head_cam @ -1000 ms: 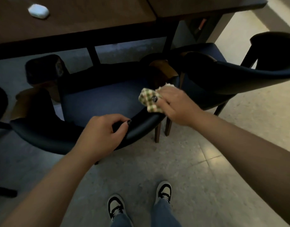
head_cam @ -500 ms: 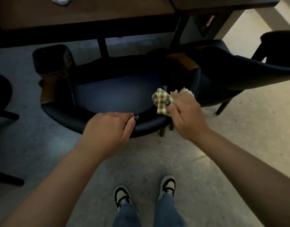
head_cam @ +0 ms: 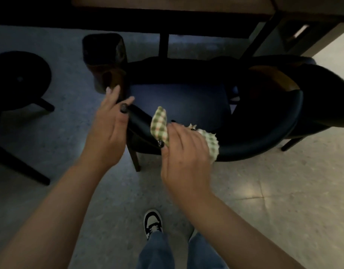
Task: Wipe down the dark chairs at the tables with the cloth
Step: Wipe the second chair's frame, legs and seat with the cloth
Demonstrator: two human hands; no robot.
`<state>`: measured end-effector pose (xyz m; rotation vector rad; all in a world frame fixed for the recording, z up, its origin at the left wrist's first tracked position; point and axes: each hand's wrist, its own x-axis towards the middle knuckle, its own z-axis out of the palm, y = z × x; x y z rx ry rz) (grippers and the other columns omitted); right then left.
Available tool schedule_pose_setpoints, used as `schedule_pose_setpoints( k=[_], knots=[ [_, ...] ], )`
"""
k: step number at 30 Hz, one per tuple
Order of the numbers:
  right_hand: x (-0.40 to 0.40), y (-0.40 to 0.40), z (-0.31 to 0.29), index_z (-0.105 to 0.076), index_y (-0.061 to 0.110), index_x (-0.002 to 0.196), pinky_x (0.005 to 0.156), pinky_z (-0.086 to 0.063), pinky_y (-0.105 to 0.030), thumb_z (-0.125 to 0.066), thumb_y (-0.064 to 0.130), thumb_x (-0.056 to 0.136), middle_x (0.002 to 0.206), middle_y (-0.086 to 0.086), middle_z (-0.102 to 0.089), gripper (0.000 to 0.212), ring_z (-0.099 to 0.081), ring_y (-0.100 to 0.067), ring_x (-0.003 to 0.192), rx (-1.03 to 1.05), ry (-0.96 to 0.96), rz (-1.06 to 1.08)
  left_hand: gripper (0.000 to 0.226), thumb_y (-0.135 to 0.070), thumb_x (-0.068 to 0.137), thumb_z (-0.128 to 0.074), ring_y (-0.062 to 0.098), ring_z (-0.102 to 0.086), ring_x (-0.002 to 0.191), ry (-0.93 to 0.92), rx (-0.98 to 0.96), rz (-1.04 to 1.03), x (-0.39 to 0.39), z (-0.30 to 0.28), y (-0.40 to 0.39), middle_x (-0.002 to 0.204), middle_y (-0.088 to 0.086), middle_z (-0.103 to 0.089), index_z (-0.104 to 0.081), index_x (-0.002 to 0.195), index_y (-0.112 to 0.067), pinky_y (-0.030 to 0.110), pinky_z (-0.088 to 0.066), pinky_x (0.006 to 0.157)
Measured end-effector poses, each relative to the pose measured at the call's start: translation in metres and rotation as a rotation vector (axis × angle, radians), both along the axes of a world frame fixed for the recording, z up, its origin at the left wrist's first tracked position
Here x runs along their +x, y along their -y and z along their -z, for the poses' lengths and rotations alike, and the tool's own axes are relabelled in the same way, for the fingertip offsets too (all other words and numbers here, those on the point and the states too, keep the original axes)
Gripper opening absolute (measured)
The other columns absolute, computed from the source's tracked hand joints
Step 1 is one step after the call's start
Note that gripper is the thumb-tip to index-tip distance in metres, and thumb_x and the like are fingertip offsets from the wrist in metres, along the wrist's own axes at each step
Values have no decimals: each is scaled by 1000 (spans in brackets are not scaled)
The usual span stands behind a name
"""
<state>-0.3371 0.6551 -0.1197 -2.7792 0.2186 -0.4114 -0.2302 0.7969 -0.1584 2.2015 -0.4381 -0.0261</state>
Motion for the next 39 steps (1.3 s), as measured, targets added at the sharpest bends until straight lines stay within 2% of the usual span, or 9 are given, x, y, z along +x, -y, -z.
schedule_pose_setpoints(
  k=[4,10,14,18,22,26,31,36,39],
  knots=[
    [25,-17,0,-61,-3,121,99,-45,-40,-62,8,86,120,-17,-64,37,-62,-30,108,-32,-76,-64,47,-48,99,-11,1,-29,141,-403,-430,-167,7,4,-19,153,-12,-34,-38,137,-42,33,-18,121],
    [82,-49,-9,-30,1,144,108,-29,-38,-28,12,95,141,-18,-42,50,-41,-33,127,-88,-391,-215,57,-51,103,-10,2,-43,128,-683,-714,-320,21,8,-16,142,-14,-47,-38,147,-26,38,-29,116],
    [127,-60,-21,-59,10,110,72,-34,-32,-44,20,94,111,-13,-61,25,-57,-32,101,238,-458,-50,62,-50,104,-13,20,-42,137,-858,-1091,-486,43,1,-4,150,9,-43,-40,146,-14,42,-30,116],
    [187,-56,-8,-59,1,115,74,-47,-32,-45,15,93,108,-19,-63,30,-60,-33,98,746,-600,244,61,-48,104,-15,26,-46,133,-891,-1288,-629,56,-8,27,146,14,-47,-40,146,-12,43,-32,115],
    [218,-49,17,-58,-4,118,59,-43,-27,-37,10,100,81,-14,-56,32,-53,-24,70,1153,-644,414,52,-44,105,-20,20,-55,123,-837,-1153,-750,53,-4,48,134,6,-60,-51,140,-21,39,-39,110],
    [209,-41,24,-62,11,87,65,-45,-35,-38,12,97,78,-13,-62,27,-58,-29,73,1029,-559,232,49,-43,105,-23,15,-57,120,-793,-1088,-810,55,3,49,130,2,-62,-55,136,-23,36,-40,109],
    [202,-36,26,-66,15,98,70,-45,-33,-37,18,96,85,-3,-65,29,-60,-18,79,807,-442,-69,51,-45,104,-25,15,-59,118,-781,-1096,-779,56,3,51,128,2,-64,-56,136,-21,36,-43,108],
    [257,-46,46,-57,12,74,44,-41,-21,-43,22,98,55,-4,-56,29,-54,-17,50,1376,-569,419,37,-40,90,-48,22,-66,101,-753,-783,-833,66,-4,42,104,5,-71,-71,109,-18,44,-51,95],
    [277,-40,67,-52,10,70,45,-44,-25,-35,21,100,60,-7,-54,36,-52,-19,52,1541,-601,572,22,-28,88,-51,27,-67,92,-752,-632,-869,89,-1,30,89,6,-71,-70,82,-18,48,-52,89]
  ],
)
